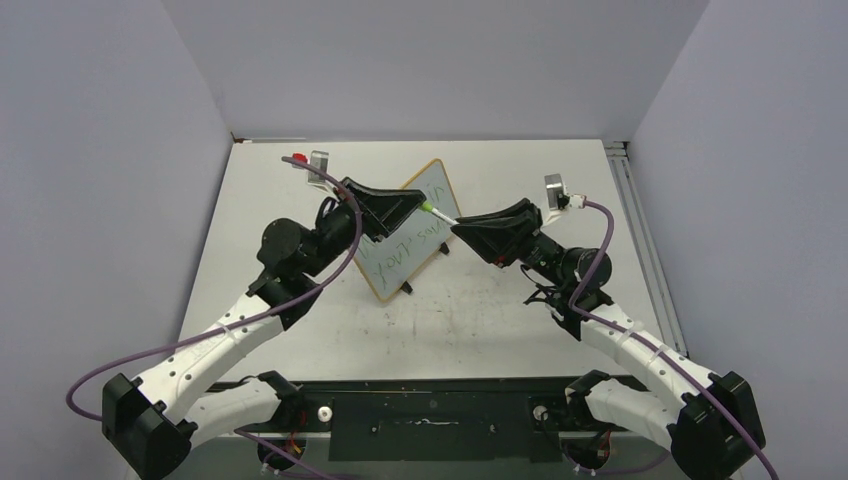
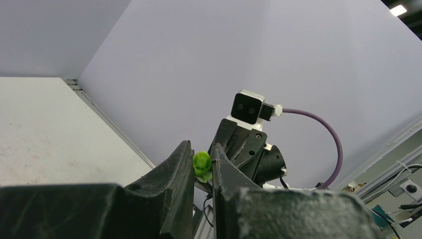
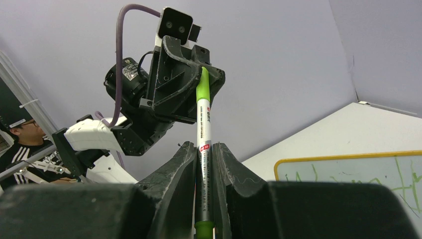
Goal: Write a sentence on the whiteboard
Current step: Close the whiteboard marker at the center of the board, then place the whiteboard marker at the center of the board.
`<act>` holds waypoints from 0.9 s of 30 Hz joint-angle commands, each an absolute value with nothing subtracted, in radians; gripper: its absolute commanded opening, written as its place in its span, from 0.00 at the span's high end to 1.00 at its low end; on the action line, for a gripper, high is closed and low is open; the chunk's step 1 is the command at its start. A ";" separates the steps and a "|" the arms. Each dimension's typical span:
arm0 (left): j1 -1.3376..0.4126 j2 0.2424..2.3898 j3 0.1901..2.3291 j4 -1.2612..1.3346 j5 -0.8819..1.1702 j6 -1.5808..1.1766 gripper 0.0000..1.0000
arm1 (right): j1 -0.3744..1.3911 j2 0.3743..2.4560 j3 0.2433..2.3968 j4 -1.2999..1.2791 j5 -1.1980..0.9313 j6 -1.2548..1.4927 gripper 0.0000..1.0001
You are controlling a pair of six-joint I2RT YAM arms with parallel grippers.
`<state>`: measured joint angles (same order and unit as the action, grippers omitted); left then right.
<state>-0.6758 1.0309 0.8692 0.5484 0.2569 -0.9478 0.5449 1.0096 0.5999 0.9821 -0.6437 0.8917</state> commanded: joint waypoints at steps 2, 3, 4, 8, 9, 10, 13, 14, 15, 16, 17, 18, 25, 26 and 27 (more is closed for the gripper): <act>-0.776 1.053 0.862 0.519 0.345 -0.885 1.00 | 0.559 1.019 0.627 1.094 -0.528 0.898 0.95; -0.785 1.056 0.859 0.519 0.344 -0.882 1.00 | 0.560 1.020 0.628 1.096 -0.525 0.898 0.95; -0.793 1.058 0.858 0.518 0.345 -0.881 1.00 | 0.561 1.020 0.629 1.096 -0.522 0.896 0.95; -0.800 1.047 0.853 0.478 0.347 -0.862 1.00 | 0.564 1.012 0.634 1.072 -0.521 0.880 0.95; -0.793 1.038 0.856 0.459 0.343 -0.854 1.00 | 0.564 1.004 0.631 1.054 -0.518 0.871 0.95; -0.781 1.028 0.860 0.438 0.343 -0.846 1.00 | 0.563 0.993 0.630 1.027 -0.514 0.855 0.95; -0.704 0.995 0.888 0.351 0.349 -0.825 0.71 | 0.564 0.939 0.621 0.893 -0.489 0.770 0.95; -0.676 0.982 0.905 0.315 0.356 -0.814 0.58 | 0.563 0.915 0.615 0.820 -0.466 0.736 0.95; -0.650 0.976 0.923 0.273 0.361 -0.796 0.44 | 0.563 0.887 0.609 0.745 -0.421 0.694 0.95; -0.629 0.970 0.948 0.224 0.362 -0.770 0.35 | 0.564 0.858 0.606 0.661 -0.398 0.648 0.95; -0.612 0.965 0.981 0.172 0.358 -0.741 0.28 | 0.566 0.831 0.603 0.561 -0.323 0.608 0.95; -0.597 0.961 1.007 0.123 0.344 -0.699 0.22 | 0.568 0.798 0.596 0.444 -0.263 0.569 0.95; -0.428 0.986 1.157 -0.196 0.308 -0.519 0.04 | 0.576 0.796 0.545 0.114 0.147 0.464 0.94; -0.382 0.994 1.164 -0.226 0.314 -0.499 0.04 | 0.576 0.815 0.538 0.102 0.178 0.465 0.94; -0.338 1.004 1.171 -0.259 0.319 -0.484 0.04 | 0.577 0.836 0.533 0.090 0.206 0.472 0.93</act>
